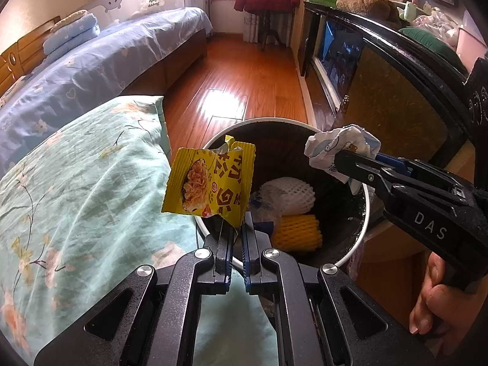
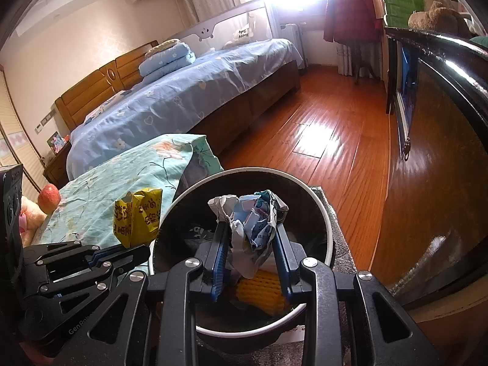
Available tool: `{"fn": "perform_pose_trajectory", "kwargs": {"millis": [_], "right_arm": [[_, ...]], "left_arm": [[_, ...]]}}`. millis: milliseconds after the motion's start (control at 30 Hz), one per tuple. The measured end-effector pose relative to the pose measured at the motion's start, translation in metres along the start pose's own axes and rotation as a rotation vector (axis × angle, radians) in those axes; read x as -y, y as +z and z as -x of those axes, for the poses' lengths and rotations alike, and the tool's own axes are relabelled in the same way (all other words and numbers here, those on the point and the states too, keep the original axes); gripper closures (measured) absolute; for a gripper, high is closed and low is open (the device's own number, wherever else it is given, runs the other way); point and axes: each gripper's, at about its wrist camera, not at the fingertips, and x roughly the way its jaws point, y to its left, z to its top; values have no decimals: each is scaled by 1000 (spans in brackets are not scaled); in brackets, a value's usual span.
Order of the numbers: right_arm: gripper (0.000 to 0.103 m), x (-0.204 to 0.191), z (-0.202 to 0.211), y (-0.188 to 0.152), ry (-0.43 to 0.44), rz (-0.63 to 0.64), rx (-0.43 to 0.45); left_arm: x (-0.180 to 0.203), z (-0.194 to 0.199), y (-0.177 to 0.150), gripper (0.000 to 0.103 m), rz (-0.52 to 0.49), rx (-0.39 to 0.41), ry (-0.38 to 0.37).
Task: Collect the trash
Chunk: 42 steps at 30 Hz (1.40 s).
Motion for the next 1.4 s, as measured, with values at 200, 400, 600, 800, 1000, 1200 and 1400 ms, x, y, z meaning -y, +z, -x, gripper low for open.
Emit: {"fn": "perform_pose_trajectory", "kwargs": {"millis": [200, 400, 600, 800, 1000, 1200, 1400], "right_arm": [[73, 1, -2, 2, -2, 1, -6], [71, 1, -6, 3, -3, 2, -12], [65, 5, -11, 7, -1, -14, -28], [53, 9, -10, 8, 15, -44, -33], [46, 3, 0, 4, 37, -53, -22], [29, -14, 23, 0, 77, -55, 21], [15, -49, 56, -22, 142, -47, 85]], "left_arm": [[0, -2, 1, 99, 2, -3, -1], [1, -3, 1, 98, 2, -5, -5], [0, -4, 3, 93, 3, -8, -19], [-7, 2, 0, 73, 21, 4, -8], [-26, 24, -14, 71, 79, 41, -2], [-48, 67, -42, 61, 169, 132, 21], [-75, 107, -85, 53, 261, 211, 75]]}}
